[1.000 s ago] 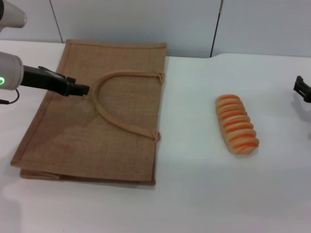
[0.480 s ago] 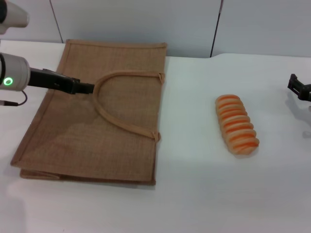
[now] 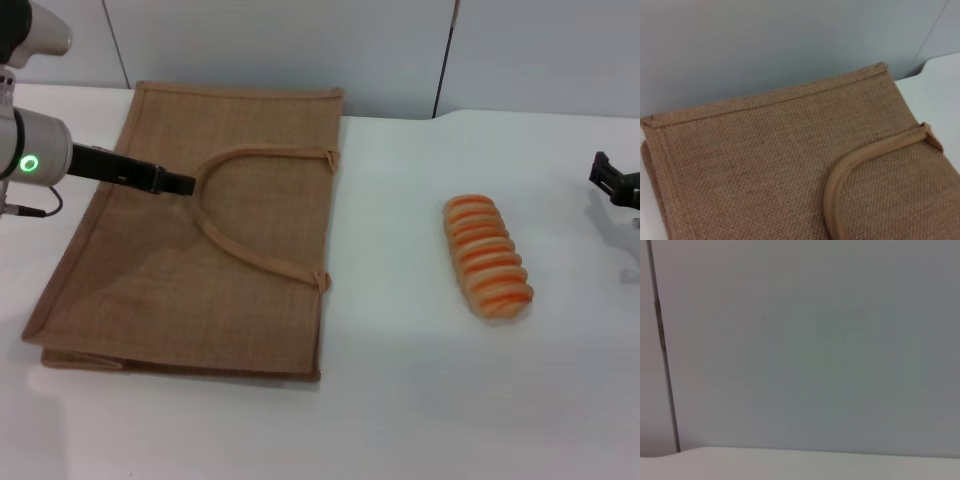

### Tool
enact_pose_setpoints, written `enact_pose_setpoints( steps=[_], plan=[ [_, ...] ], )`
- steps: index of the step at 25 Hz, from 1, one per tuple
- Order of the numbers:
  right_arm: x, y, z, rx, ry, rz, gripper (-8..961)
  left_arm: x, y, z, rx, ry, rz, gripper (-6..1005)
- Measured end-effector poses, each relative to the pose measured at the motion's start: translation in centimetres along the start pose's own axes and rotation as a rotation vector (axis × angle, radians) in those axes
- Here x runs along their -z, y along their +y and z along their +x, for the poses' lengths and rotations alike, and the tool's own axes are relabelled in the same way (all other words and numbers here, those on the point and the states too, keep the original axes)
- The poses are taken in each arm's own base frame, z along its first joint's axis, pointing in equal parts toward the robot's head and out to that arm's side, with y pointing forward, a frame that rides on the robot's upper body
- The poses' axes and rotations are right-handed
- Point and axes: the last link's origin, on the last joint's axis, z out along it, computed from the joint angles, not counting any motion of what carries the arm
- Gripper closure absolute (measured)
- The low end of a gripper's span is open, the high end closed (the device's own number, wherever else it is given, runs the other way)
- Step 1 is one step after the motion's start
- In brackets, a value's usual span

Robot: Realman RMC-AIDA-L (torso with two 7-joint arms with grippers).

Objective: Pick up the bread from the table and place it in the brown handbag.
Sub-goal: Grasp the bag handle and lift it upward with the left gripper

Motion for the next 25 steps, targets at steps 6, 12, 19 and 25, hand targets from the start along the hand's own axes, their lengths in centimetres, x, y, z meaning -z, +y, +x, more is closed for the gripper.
enact_pose_setpoints(
  steps=[6, 12, 19, 25],
  plan=[
    [-0.1, 0.3, -0.1, -0.004, -0.004, -0.007, 73, -0.8, 0.3, 0.2, 0.01, -0.008, -0.003, 477],
    [-0.1, 0.6, -0.2, -0.003, 0.001, -0.016, 73, -1.8, 0.6, 0.3, -0.001, -0.039, 0.01, 477],
    [-0.2, 0.8, -0.2, 0.001, 0.006, -0.022, 73, -2.1, 0.7, 0.1, 0.006, -0.047, 0.014, 477],
    [-0.2, 0.8, -0.2, 0.001, 0.006, -0.023, 73, -2.6, 0.8, -0.2, 0.02, -0.058, 0.019, 478]
  ],
)
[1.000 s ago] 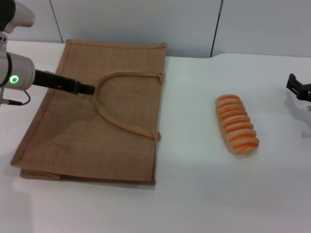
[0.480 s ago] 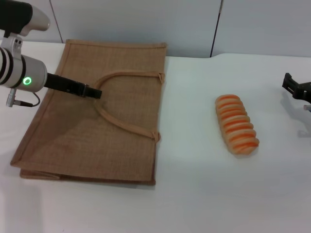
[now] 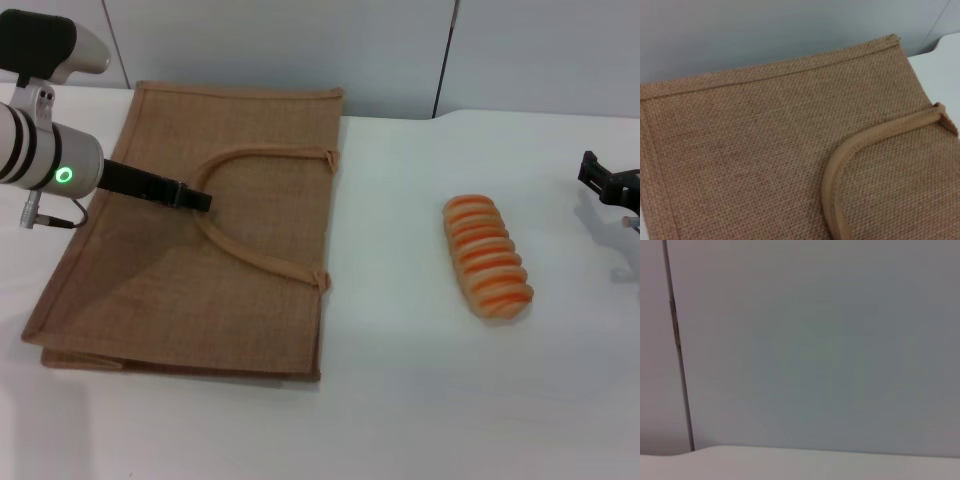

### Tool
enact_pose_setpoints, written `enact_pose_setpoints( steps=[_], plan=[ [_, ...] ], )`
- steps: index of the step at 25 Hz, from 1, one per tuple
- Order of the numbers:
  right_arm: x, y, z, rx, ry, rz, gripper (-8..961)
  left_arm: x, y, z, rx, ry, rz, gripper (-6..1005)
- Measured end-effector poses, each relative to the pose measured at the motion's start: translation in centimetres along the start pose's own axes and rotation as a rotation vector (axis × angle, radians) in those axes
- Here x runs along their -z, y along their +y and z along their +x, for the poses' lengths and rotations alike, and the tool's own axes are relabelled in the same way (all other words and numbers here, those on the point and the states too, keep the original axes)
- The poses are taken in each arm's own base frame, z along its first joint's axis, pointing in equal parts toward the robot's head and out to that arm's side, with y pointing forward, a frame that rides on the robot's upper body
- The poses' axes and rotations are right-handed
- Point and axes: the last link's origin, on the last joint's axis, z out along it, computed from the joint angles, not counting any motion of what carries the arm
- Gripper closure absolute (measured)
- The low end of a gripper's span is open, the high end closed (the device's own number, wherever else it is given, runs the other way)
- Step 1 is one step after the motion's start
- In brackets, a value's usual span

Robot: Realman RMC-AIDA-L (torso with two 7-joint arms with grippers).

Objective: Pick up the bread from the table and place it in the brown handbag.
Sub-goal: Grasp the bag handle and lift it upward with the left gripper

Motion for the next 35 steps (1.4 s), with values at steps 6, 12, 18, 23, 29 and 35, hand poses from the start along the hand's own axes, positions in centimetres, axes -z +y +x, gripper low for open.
enact_pose_setpoints(
  steps=[6, 12, 18, 23, 29, 35],
  plan=[
    [0.0, 0.0, 0.0, 0.0, 0.0, -0.001, 73, 0.0, -0.1, 0.0, 0.0, 0.001, 0.008, 477],
    [0.0, 0.1, 0.0, -0.001, 0.0, -0.001, 73, -0.1, -0.1, 0.0, 0.004, 0.0, 0.009, 480],
    [-0.1, 0.4, -0.1, -0.002, -0.001, -0.009, 73, 0.0, -0.3, 0.1, 0.008, 0.004, 0.017, 484],
    [-0.1, 0.4, -0.2, -0.003, -0.002, -0.01, 73, 0.0, -0.4, 0.3, -0.002, 0.0, 0.032, 486],
    [-0.2, 0.5, -0.1, -0.003, 0.009, -0.011, 73, -0.3, 0.1, 0.8, -0.028, -0.004, 0.036, 504],
    [-0.2, 0.8, -0.2, -0.006, 0.011, -0.018, 73, -1.0, 0.6, 0.8, -0.048, -0.024, 0.044, 508]
  ],
)
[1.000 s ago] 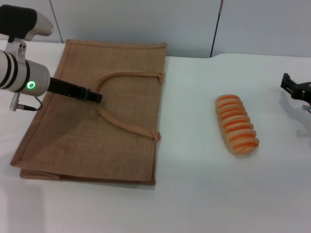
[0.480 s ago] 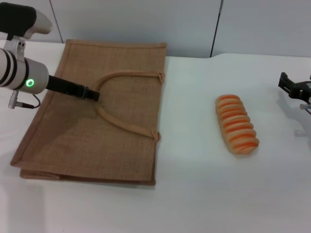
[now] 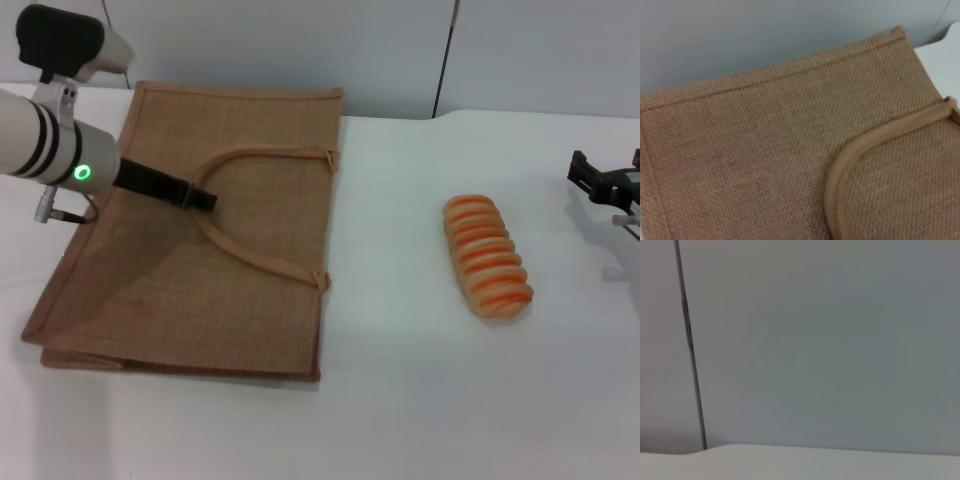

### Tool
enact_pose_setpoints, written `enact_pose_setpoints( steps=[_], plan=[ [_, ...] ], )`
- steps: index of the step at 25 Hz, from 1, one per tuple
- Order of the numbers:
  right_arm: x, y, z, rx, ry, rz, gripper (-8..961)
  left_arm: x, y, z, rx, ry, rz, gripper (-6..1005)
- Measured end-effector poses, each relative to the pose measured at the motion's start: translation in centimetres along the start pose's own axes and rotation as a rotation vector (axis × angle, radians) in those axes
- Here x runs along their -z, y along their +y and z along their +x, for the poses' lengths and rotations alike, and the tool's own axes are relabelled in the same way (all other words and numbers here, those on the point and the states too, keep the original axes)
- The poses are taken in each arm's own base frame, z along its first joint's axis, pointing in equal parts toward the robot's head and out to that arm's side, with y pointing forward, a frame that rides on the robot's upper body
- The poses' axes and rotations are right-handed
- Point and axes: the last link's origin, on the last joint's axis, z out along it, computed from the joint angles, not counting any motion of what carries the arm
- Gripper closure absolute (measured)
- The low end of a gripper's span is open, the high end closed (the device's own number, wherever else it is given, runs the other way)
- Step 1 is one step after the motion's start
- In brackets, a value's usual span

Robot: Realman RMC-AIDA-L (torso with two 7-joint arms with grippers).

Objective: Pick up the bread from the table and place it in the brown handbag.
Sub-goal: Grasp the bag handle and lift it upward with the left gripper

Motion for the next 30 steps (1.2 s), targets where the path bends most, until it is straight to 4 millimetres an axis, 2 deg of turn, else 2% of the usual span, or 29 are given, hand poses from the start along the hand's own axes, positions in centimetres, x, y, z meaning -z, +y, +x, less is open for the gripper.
enact_pose_setpoints(
  steps=[14, 20, 25, 30],
  plan=[
    [-0.01, -0.03, -0.02, 0.001, 0.001, 0.0, 73, -0.51, 0.22, -0.11, 0.001, 0.003, 0.007, 509],
    [-0.01, -0.05, -0.03, 0.002, 0.0, 0.0, 73, -0.66, 0.21, 0.04, -0.004, 0.014, 0.022, 586],
    [-0.03, -0.04, -0.07, 0.002, 0.0, 0.0, 73, -0.77, 0.13, 0.16, -0.005, 0.023, 0.036, 723],
    [-0.04, -0.03, -0.08, 0.002, -0.001, 0.0, 73, -0.86, 0.11, 0.25, -0.005, 0.031, 0.045, 724]
  ],
)
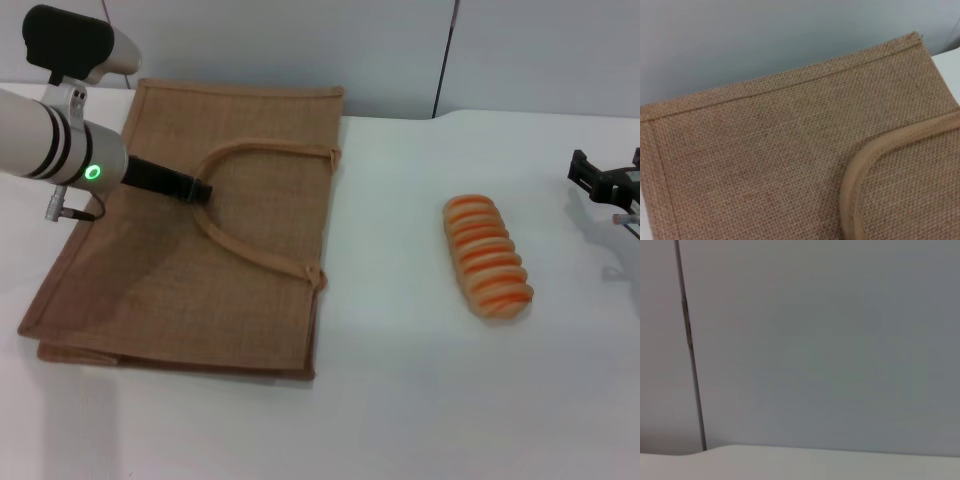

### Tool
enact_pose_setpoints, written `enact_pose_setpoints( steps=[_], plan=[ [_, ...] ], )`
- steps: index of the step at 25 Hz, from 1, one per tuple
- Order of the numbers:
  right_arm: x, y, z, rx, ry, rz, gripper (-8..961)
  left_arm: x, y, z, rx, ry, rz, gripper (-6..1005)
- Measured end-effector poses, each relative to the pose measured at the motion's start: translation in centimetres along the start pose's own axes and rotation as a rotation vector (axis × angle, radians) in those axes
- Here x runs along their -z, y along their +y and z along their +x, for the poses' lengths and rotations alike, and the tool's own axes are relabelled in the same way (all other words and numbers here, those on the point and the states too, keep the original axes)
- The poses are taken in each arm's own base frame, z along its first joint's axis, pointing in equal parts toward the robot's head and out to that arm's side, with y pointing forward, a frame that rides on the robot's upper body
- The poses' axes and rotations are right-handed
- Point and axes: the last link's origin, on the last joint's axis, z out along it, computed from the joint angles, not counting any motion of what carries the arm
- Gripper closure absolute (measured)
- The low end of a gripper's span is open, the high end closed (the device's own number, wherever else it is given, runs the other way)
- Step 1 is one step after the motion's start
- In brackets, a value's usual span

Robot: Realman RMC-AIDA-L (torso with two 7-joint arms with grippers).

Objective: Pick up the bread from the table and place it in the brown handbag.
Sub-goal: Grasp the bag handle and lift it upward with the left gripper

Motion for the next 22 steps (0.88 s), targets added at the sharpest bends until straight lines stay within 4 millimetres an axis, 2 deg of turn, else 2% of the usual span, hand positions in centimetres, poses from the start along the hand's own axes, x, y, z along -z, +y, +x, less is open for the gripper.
enact_pose_setpoints(
  steps=[9, 14, 22],
  plan=[
    [0.0, 0.0, 0.1, 0.0, 0.011, 0.001, 73, -0.2, 0.7, 1.3, -0.036, 0.026, 0.003, 783],
    [0.0, 0.0, 0.2, 0.001, 0.014, 0.002, 72, 0.0, 1.9, 3.3, -0.105, 0.042, -0.013, 820],
    [0.0, -0.1, 0.3, 0.004, 0.026, 0.002, 72, 2.6, 3.3, 6.1, -0.178, 0.097, -0.039, 862]
  ],
)
